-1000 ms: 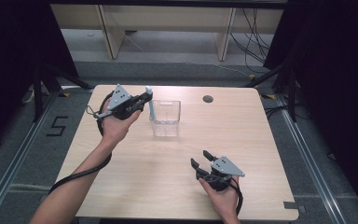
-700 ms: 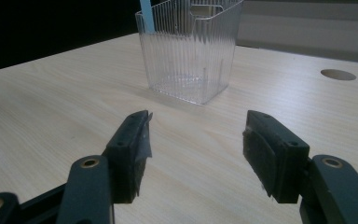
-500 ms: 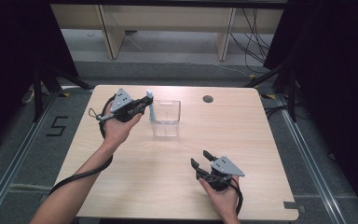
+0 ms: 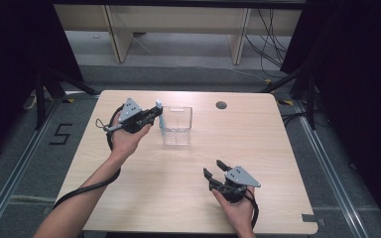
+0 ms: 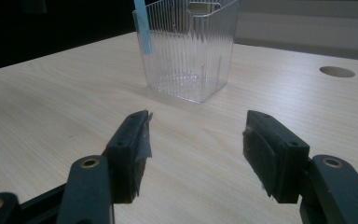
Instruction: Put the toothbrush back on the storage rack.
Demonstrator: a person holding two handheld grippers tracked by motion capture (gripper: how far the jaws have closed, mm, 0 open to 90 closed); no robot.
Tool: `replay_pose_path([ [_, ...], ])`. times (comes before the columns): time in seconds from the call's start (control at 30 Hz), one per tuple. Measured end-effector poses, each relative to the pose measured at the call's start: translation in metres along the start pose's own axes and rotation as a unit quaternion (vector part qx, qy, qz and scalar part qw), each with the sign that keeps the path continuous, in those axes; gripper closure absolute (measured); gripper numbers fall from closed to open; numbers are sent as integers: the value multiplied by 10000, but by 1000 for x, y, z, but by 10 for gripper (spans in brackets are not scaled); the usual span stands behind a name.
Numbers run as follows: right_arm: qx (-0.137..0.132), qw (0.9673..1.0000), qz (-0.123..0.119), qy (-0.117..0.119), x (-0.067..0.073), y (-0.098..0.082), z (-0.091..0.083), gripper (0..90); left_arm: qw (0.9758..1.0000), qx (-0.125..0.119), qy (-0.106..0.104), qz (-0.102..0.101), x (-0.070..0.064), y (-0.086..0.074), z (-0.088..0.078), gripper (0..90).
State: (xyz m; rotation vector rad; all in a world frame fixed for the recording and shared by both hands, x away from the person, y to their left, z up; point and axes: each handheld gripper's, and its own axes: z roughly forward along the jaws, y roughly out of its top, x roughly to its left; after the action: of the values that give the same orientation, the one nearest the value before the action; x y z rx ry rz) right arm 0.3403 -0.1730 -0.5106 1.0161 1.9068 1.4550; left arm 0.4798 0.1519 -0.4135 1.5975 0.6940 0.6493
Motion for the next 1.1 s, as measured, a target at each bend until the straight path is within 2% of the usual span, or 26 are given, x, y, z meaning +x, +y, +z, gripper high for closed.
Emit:
replay_pose_path([
  [0.07, 18, 10000, 84, 48, 1, 0, 0, 417, 10000, 12, 2, -1, 0, -2, 1, 857],
  [0.53, 100, 9999, 70, 15, 0, -1, 0, 416, 9997, 260, 34, -12, 0, -19, 3, 857],
  [0.7, 139, 9997, 174, 22, 1, -1, -1, 416, 9995, 313, 41, -35, 0, -23, 4, 856],
  [0.87, 38, 9999, 138, 48, -1, -2, 1, 415, 9993, 359, 58, -35, -1, -26, 6, 856],
  [0.9, 32, 9998, 182, 31, -1, -2, 1, 415, 9993, 359, 48, -40, -1, -27, 6, 856],
  [0.93, 14, 10000, 94, -10, -2, -2, 0, 415, 9993, 365, 46, -29, -1, -27, 7, 856],
  [1.0, 113, 9996, 258, -36, 0, -2, -1, 415, 9993, 377, 40, -51, -2, -28, 7, 856],
  [1.1, 107, 9997, 229, -76, 0, -3, -1, 415, 9992, 399, 45, -44, -2, -29, 8, 855],
])
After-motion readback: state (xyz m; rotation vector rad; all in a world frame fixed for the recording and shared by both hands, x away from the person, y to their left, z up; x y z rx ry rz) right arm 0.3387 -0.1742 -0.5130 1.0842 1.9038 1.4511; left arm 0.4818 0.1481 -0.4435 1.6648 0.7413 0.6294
